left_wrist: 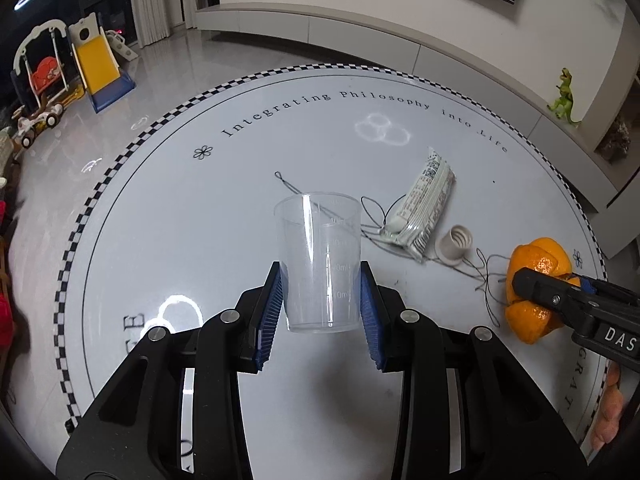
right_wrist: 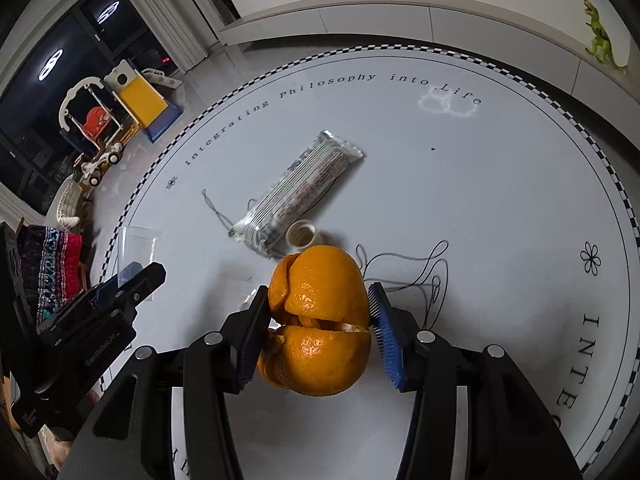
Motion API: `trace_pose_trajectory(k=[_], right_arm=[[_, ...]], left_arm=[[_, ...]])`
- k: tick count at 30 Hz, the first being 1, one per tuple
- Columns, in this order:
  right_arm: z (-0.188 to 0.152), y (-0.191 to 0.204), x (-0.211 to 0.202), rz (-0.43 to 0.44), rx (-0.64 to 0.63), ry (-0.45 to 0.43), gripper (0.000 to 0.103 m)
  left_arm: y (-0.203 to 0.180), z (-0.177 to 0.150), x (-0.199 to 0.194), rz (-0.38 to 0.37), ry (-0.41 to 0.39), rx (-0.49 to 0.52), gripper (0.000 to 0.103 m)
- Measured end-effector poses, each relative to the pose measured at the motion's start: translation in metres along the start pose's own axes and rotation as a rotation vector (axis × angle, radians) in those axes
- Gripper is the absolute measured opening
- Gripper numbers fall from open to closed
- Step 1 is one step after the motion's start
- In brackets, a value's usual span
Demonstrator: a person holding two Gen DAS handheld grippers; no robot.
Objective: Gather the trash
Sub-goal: 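Grasp the clear plastic cup with the left tool while the right tool grasps the orange, then carry the cup and orange over the bin and open both tools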
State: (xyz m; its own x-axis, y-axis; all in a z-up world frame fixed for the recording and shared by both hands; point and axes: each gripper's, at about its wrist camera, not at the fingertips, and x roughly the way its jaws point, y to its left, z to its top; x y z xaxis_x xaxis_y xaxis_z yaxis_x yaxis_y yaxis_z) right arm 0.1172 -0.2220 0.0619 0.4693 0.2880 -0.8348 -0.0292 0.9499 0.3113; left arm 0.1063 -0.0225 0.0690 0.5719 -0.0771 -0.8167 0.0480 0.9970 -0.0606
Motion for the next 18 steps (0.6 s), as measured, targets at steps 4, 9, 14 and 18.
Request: trace_pose_trajectory(k=[4, 9, 14, 18], right_arm=[[-0.024, 0.023, -0.011, 0.016, -0.034, 0.005, 0.051], [-0.057, 0.055, -0.024, 0.046, -0.085, 0.012, 0.051], [-0.093, 0.096, -0.034, 0.089, -0.162, 0.026, 0.051], [-0.123, 0.128, -0.039, 0.138, -0.224, 0.045, 0.051]], left_arm=[[0.010, -0.021, -0.023, -0.001, -0.012, -0.004, 0.036], [0.026, -0.055, -0.056, 0.007, -0.038, -0.023, 0.036], [0.054, -0.094, -0.083, 0.032, -0.059, -0.057, 0.036], [0.081, -0.124, -0.107, 0.057, -0.077, -0.094, 0.036]])
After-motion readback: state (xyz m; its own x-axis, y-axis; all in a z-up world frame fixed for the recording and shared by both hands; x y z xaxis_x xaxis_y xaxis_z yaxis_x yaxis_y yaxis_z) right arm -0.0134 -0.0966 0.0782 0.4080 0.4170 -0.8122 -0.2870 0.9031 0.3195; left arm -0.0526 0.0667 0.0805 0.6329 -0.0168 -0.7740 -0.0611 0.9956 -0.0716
